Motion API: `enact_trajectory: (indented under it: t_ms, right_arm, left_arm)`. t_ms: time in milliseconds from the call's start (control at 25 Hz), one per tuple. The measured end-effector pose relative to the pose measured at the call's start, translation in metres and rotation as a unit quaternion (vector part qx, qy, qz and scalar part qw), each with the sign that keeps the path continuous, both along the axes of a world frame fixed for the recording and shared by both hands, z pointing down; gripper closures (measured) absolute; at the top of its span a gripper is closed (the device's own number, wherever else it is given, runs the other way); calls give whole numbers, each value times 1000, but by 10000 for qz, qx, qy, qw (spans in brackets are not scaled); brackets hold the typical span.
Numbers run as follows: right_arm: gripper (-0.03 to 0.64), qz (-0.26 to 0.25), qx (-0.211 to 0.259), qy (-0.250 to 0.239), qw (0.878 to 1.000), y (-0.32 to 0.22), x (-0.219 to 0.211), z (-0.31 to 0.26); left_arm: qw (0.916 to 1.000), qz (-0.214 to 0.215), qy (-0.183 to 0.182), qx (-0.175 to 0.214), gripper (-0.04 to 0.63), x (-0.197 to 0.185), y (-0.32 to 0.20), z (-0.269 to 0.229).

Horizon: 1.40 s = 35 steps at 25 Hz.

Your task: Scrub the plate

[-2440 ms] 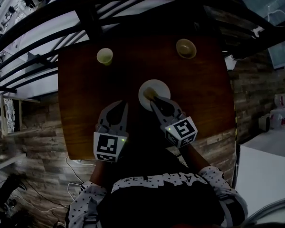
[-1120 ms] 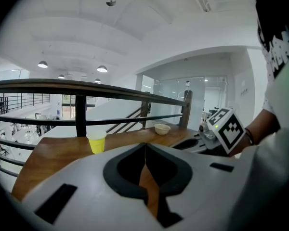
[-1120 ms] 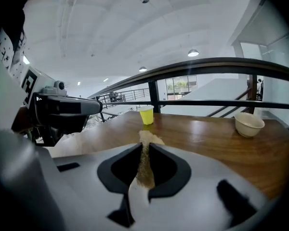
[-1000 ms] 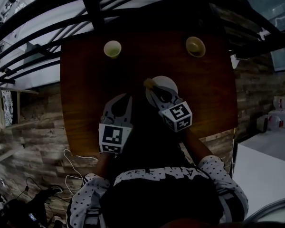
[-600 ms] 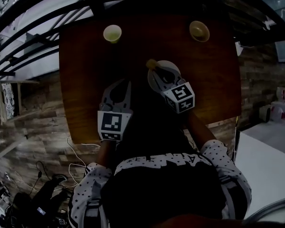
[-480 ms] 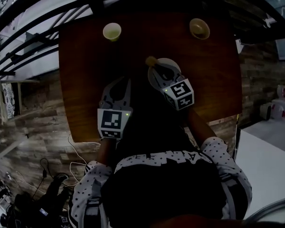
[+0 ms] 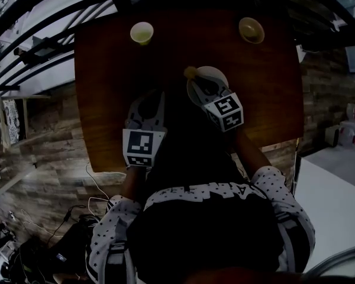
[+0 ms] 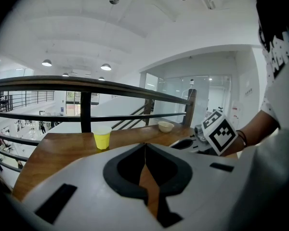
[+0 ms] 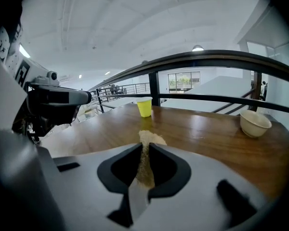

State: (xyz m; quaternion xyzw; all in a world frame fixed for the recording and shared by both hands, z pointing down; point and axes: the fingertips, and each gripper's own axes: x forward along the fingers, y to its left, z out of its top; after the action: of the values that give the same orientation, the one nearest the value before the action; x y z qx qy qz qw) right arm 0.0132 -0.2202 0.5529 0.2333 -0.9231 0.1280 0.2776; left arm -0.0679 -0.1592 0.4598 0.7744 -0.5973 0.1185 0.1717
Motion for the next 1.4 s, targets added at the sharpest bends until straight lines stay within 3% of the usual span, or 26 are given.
enact_trajectory:
  t_ms: [1400]
  right_arm:
    - [568, -177, -309, 37, 9994, 49, 10, 5]
  left_arm:
    - [9997, 227, 82, -4, 581, 14, 1, 0]
